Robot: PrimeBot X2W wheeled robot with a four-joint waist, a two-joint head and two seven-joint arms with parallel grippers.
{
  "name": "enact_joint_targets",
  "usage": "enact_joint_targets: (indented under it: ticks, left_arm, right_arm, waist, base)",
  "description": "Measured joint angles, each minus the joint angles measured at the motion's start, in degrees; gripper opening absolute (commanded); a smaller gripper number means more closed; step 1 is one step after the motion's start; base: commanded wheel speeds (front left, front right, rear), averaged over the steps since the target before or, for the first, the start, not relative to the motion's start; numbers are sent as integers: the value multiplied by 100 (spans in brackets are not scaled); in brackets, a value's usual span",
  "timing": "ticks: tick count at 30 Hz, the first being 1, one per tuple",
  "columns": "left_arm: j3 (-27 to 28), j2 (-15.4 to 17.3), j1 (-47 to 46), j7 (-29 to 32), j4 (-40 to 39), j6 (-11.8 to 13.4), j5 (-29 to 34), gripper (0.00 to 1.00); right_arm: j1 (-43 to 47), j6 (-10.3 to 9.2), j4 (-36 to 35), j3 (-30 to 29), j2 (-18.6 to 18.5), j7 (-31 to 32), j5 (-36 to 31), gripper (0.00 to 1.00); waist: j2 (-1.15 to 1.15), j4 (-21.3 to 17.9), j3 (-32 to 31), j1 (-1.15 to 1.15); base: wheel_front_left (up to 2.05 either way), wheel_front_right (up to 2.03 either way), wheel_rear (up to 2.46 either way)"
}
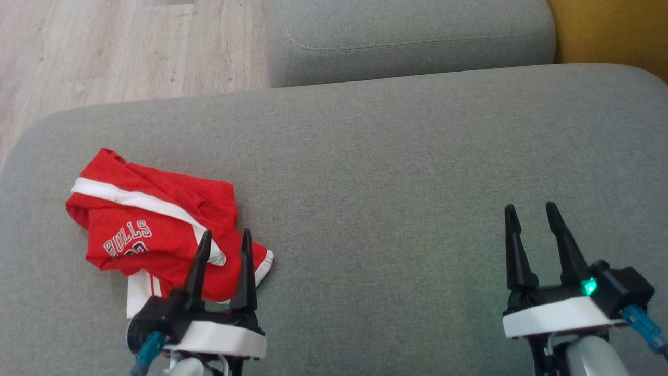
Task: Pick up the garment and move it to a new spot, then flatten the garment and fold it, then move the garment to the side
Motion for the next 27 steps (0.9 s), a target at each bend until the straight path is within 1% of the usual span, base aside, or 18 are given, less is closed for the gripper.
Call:
enact_joint_targets:
  ticks: [2, 8, 17, 21, 27]
  left_arm:
    - [-22, -4, 29, 0, 97, -21, -231, 100]
    - [-165, -9, 40, 0, 358, -21, -336, 100]
    - [-170, -13, 36, 0, 232, 22, -393, 100]
    - [-141, -15, 36, 0, 197, 44, -380, 100]
    - [-37, -16, 44, 0, 197, 92, -249, 100]
  right_arm:
    - [44, 0, 114, -3, 0, 0, 166, 100]
    - [82, 0, 201, 5, 0, 0, 226, 100]
    - [81, 0, 244, 18, 0, 0, 185, 100]
    - [83, 0, 238, 96, 0, 0, 242, 100]
    - [100, 0, 200, 335, 0, 0, 330, 100]
  waist:
    - [0, -3, -1, 0]
    - [0, -16, 1, 0]
    - [0, 20, -42, 0]
    - [0, 170, -72, 0]
    - [0, 529, -116, 0]
  base:
    - [0, 0, 0]
    - [0, 0, 0]
    - [0, 0, 0]
    - [0, 0, 0]
    - [0, 0, 0]
